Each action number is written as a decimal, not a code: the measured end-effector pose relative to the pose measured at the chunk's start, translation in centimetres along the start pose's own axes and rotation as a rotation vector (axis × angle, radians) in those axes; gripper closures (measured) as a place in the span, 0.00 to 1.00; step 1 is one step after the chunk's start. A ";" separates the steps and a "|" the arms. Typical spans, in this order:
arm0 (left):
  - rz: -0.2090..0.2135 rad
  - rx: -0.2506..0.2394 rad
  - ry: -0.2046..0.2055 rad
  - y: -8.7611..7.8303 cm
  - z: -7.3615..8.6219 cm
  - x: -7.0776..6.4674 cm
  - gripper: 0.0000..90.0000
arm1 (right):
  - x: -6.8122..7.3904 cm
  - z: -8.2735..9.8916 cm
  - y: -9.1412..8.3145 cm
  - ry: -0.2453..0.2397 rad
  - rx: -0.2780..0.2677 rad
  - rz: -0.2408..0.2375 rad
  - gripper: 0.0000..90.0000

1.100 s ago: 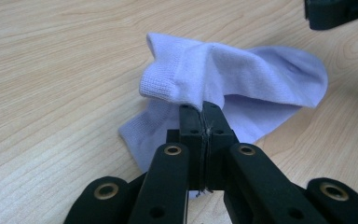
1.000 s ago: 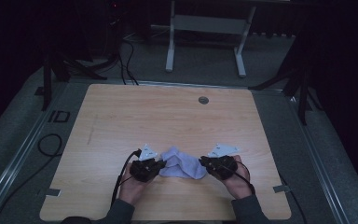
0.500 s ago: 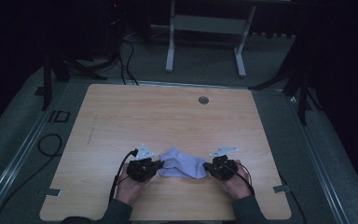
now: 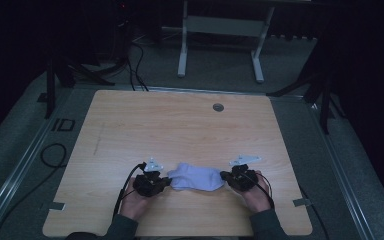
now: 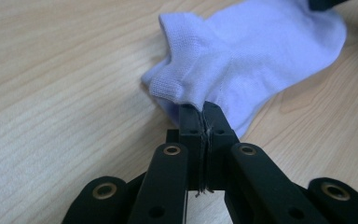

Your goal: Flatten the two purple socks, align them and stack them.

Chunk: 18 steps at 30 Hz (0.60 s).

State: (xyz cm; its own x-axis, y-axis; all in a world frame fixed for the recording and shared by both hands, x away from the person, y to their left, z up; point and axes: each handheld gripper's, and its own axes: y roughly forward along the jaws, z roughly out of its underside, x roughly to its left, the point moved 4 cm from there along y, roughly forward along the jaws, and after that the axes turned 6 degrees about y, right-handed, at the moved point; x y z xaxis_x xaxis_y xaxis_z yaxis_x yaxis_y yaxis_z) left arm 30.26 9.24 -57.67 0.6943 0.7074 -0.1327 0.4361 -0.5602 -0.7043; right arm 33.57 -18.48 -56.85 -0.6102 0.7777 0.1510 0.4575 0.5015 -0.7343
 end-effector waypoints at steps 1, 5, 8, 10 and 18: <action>0.001 0.012 0.001 0.0 0.1 0.0 0.98 | -0.1 0.0 0.0 0.005 -0.003 0.001 0.98; -0.015 0.038 0.010 0.3 0.3 0.0 0.98 | -0.4 0.0 0.0 0.027 -0.011 0.012 0.98; -0.027 0.050 0.020 0.4 0.3 0.0 0.98 | -0.4 0.0 0.0 0.029 -0.014 0.014 0.98; -0.053 0.074 0.045 0.7 0.5 -0.2 0.98 | -0.7 0.3 0.4 0.034 -0.002 0.024 0.98; -0.068 0.048 0.034 0.4 0.4 0.0 0.82 | -0.9 0.7 0.6 0.032 0.009 0.035 0.87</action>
State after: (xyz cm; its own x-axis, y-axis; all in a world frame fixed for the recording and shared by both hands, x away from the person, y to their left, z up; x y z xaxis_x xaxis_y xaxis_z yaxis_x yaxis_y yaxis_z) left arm 30.22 9.20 -58.28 0.6834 0.7275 -0.0599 0.4558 -0.4894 -0.7435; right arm 33.89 -19.15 -57.87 -0.5729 0.8065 0.1462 0.4725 0.4707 -0.7451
